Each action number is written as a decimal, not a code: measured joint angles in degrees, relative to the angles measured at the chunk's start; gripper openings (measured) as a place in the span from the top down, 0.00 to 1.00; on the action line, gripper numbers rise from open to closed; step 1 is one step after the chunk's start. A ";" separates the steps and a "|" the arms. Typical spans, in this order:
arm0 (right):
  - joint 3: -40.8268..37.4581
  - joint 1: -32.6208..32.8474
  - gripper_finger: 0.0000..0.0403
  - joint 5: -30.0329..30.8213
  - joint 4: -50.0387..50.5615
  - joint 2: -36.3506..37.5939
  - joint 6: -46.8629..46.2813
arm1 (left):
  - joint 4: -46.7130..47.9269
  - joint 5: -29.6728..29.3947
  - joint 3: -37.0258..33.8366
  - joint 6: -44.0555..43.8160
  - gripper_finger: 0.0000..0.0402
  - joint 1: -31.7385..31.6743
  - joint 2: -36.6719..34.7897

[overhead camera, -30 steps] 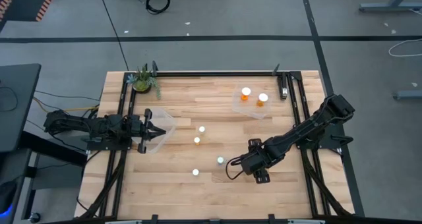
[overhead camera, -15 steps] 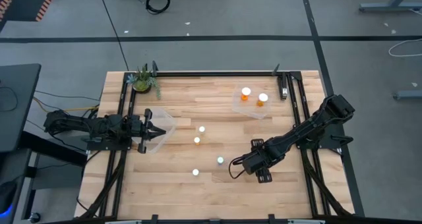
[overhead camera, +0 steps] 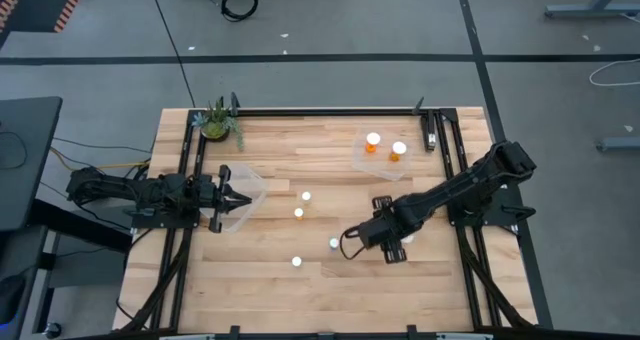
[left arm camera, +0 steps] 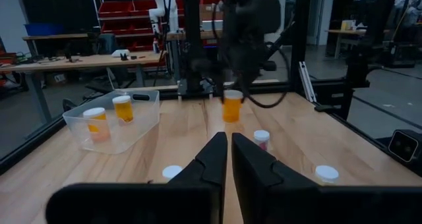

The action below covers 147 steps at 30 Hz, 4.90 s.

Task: Pick and place medicine bottles into bin by pill shape (circle, oval)
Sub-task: Put the big orange pill bottle into the right transparent bin

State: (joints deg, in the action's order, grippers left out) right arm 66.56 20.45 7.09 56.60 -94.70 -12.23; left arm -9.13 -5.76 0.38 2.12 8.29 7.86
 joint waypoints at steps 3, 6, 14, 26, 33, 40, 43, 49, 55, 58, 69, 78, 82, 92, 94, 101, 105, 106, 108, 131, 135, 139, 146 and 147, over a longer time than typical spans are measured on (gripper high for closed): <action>2.44 -2.77 0.43 3.91 4.70 0.00 2.77 | 0.00 0.00 0.00 0.01 0.93 0.00 0.00; 4.34 -5.91 0.43 8.14 8.26 0.00 5.30 | 0.00 0.00 0.00 0.01 0.94 0.00 0.00; 5.47 -15.56 0.43 15.51 13.50 0.46 10.88 | 0.00 0.02 0.00 -0.01 0.91 0.00 0.00; 5.47 -26.39 0.43 16.87 17.18 0.48 13.40 | 0.00 0.02 0.00 -0.01 0.93 0.00 0.00; 5.47 -31.23 0.43 14.24 17.14 0.48 13.36 | 0.00 0.02 0.00 0.01 0.91 0.00 0.00; 4.17 -36.64 0.43 8.60 16.38 0.48 11.33 | -0.01 0.00 0.00 -0.01 0.92 0.01 0.00; 2.17 -38.49 0.43 6.50 13.48 0.48 10.96 | -0.02 0.01 0.00 0.00 0.93 0.01 0.00; -1.42 -40.60 0.43 6.08 8.12 0.46 10.94 | -0.02 0.01 0.00 -0.01 0.92 0.01 0.00; -2.07 -42.40 0.41 4.40 7.99 0.46 10.27 | -0.02 0.01 0.00 -0.01 0.91 0.02 0.00; -2.07 -42.82 0.40 3.50 7.91 0.46 10.27 | -0.02 0.01 0.00 0.00 0.92 0.01 0.00; -2.07 -42.80 0.34 3.31 7.95 0.46 9.02 | -0.02 0.00 0.00 0.01 0.91 0.00 0.00; 2.44 -41.36 0.34 5.39 13.43 0.44 7.77 | -0.02 0.01 0.00 0.01 0.93 0.02 0.00; 5.88 -38.40 0.34 9.39 18.77 0.44 5.00 | -0.02 0.01 0.00 0.00 0.94 0.00 0.00; 6.58 -24.98 0.34 -7.16 11.77 0.44 -1.20 | -0.01 0.01 0.00 0.00 0.91 0.00 0.01; 5.26 -21.53 0.34 -8.72 8.83 0.44 -3.39 | 0.00 0.02 0.00 0.01 0.92 0.01 0.00; 0.54 -10.52 0.34 -8.91 7.70 0.44 -13.67 | 0.00 0.00 0.00 0.00 0.94 0.00 0.02; 0.25 -6.66 0.34 -8.91 5.72 0.44 -19.15 | 0.00 0.00 0.00 -0.01 0.93 0.02 0.02; 0.25 -5.98 0.34 -8.89 4.83 0.44 -20.27 | 0.00 0.00 0.00 0.01 0.93 0.00 0.02; 0.25 -4.71 0.34 -8.85 4.43 0.44 -22.00 | 0.00 0.02 0.00 0.01 0.92 0.00 0.00; -12.30 0.41 0.34 -6.90 -1.52 8.94 -45.48 | 0.00 0.00 0.00 0.00 0.91 0.00 0.02; -14.92 1.70 0.34 -7.13 -2.42 11.72 -51.65 | 0.00 0.00 0.00 0.00 0.91 0.00 0.02; -17.50 3.30 0.34 -8.23 -2.67 13.60 -55.99 | 0.00 0.02 0.00 0.01 0.92 0.00 0.02; -18.90 5.36 0.34 -9.36 -5.16 13.77 -56.91 | 0.00 0.02 0.00 -0.01 0.92 0.01 0.02; -18.90 5.35 0.35 -9.32 -5.22 13.77 -56.83 | -0.01 0.01 0.00 -0.01 0.92 0.00 0.02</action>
State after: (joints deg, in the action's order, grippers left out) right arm 47.66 25.80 -2.23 51.37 -80.93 -69.06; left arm -9.14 -5.75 0.38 2.11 8.29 7.88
